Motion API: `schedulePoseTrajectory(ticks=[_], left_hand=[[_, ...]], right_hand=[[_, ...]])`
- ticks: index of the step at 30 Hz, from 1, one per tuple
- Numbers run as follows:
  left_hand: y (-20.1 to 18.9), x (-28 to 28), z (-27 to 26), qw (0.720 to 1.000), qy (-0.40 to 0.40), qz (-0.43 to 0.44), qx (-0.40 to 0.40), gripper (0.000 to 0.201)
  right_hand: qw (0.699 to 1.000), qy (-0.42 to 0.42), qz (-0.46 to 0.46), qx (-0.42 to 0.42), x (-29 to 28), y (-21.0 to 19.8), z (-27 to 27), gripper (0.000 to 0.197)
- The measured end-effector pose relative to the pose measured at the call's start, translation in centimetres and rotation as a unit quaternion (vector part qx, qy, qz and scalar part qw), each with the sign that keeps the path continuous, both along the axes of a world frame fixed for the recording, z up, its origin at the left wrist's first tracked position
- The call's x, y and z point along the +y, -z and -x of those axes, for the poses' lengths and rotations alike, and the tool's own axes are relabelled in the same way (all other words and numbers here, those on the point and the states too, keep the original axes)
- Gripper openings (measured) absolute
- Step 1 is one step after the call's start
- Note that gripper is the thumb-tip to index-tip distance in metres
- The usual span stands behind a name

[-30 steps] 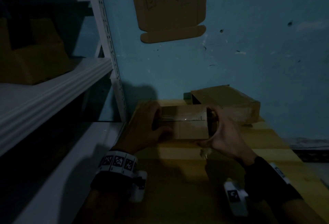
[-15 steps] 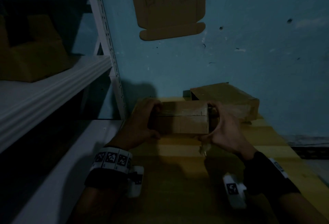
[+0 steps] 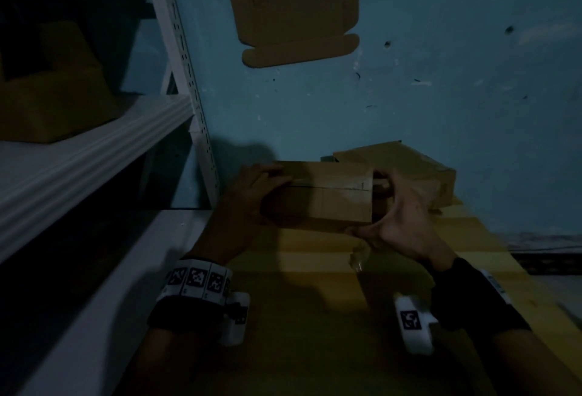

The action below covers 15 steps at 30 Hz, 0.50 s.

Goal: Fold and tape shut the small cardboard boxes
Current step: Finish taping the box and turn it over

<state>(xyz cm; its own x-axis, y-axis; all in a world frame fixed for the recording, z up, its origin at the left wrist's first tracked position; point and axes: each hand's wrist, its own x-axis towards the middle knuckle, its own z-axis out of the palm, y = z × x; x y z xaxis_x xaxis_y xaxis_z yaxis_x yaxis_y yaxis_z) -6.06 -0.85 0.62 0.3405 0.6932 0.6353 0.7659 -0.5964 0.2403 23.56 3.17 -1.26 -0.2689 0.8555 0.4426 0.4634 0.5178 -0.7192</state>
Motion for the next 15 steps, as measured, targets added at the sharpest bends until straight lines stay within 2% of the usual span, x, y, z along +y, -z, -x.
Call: schedulePoseTrajectory(ticks=[3, 7, 10, 12, 15], left_hand=[[-0.4, -0.2, -0.1, 1.000, 0.007, -0.024, 0.006, 0.065], [-0.2, -0.5, 0.0, 0.999, -0.003, 0.039, 0.005, 0.083], [0.5, -0.3, 0.5, 0.995, -0.010, 0.066, 0.077, 0.089], [0.2, -0.2, 0.4, 0.993, 0.004, 0.059, 0.106, 0.078], [-0.6, -0.3, 0.0, 0.990, 0.035, 0.012, 0.135, 0.046]], right_hand=[[1.000, -0.009, 0.010, 0.011, 0.0, -0.1, -0.4, 0.106], [0.999, -0.036, 0.004, -0.010, 0.3, 0.2, -0.9, 0.106], [0.997, -0.063, -0.009, -0.038, 0.4, 0.1, -1.3, 0.110], [0.996, -0.070, -0.016, -0.047, 0.4, 0.0, -1.5, 0.108], [0.996, -0.081, -0.001, -0.046, 0.5, -0.2, -1.6, 0.110]])
